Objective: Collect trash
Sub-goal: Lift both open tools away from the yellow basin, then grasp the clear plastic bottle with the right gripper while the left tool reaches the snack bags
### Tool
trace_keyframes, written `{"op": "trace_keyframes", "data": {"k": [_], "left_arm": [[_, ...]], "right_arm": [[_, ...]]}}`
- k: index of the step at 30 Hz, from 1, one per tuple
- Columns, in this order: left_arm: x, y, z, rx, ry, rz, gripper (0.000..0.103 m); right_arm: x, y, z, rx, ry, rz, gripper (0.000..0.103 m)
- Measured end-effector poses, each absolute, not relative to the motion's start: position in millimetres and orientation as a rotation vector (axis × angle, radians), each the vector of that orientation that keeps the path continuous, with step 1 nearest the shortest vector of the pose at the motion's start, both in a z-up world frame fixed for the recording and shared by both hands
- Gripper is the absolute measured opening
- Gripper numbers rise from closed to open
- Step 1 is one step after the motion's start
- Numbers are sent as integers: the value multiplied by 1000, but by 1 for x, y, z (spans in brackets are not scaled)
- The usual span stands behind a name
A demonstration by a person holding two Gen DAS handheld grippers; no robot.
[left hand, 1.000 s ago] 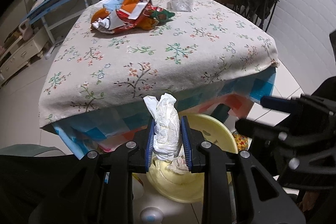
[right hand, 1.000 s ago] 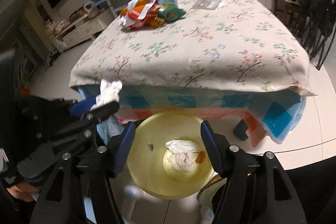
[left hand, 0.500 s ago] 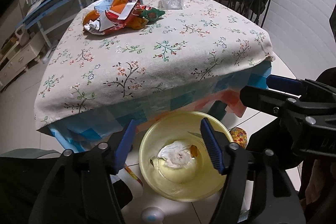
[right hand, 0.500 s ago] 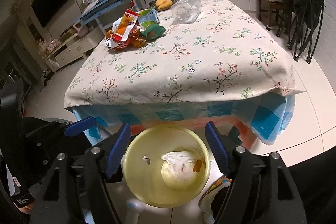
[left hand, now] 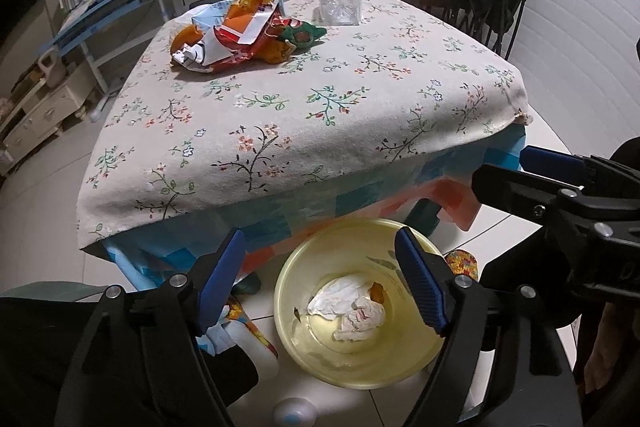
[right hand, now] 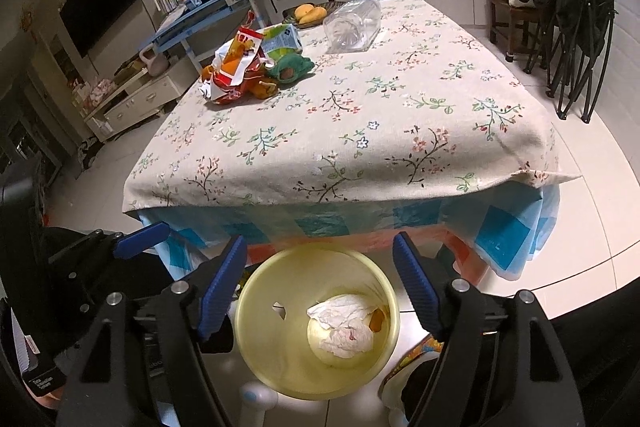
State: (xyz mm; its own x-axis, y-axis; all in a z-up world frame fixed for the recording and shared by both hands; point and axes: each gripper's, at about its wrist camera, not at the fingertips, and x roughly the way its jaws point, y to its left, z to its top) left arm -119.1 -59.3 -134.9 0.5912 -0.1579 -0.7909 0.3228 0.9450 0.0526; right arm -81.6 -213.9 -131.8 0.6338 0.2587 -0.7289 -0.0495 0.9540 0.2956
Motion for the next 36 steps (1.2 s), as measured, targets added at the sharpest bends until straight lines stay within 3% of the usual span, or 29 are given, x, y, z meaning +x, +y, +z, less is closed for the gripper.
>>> {"op": "trace_keyframes", "data": {"k": [22, 36], "left_arm": [[-88, -14, -107, 38, 847, -154, 81], [-40, 17, -86, -33, 823, -84, 82]], "right_arm": [[-67, -199, -122, 217, 836, 210, 77], [-2, -213, -111, 201, 825, 165, 80]]}}
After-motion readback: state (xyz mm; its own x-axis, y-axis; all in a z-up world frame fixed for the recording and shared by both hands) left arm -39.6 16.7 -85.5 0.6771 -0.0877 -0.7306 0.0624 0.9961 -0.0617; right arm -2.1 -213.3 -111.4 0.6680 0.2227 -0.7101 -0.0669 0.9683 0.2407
